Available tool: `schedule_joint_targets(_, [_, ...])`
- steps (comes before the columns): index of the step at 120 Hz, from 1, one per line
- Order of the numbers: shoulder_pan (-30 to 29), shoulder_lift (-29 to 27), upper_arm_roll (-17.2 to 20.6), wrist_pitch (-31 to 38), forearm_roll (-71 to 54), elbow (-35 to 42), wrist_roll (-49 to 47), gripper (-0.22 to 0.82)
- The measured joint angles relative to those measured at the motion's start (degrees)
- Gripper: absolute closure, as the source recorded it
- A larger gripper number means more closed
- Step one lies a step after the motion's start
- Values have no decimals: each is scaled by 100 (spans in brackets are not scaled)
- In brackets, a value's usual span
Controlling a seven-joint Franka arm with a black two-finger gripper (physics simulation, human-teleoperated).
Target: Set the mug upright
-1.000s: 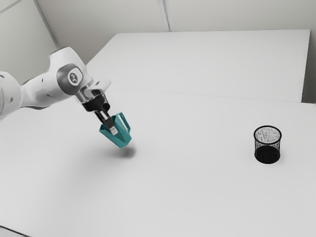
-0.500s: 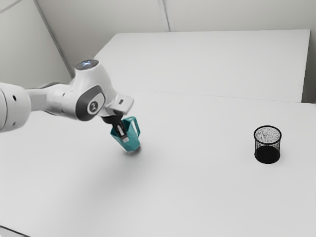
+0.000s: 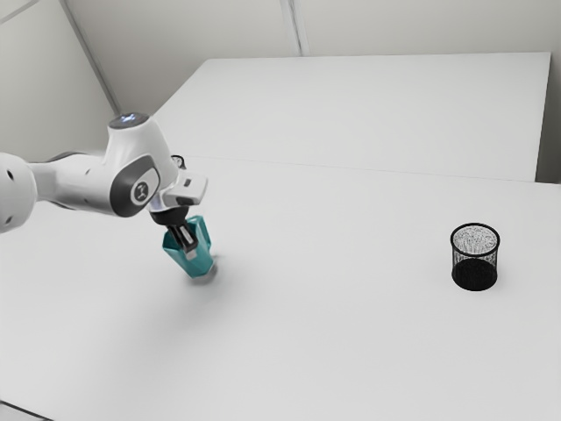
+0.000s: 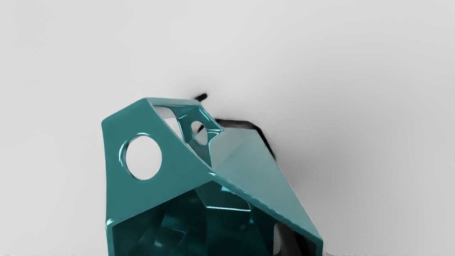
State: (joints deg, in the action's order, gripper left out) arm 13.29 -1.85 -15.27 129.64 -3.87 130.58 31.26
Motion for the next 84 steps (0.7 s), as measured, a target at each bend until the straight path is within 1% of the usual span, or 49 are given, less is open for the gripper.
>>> schedule_joint_targets(34, [370,2,-1,0,-214,49,-287,78])
schedule_joint_targets(58, [384,41,-1,8,-237,99,-431,78])
schedule_joint_targets(65, [352,52,-1,7,-234,101,-462,76])
schedule_joint_targets(84, [252,53,-2,3,-219,102,-523,64])
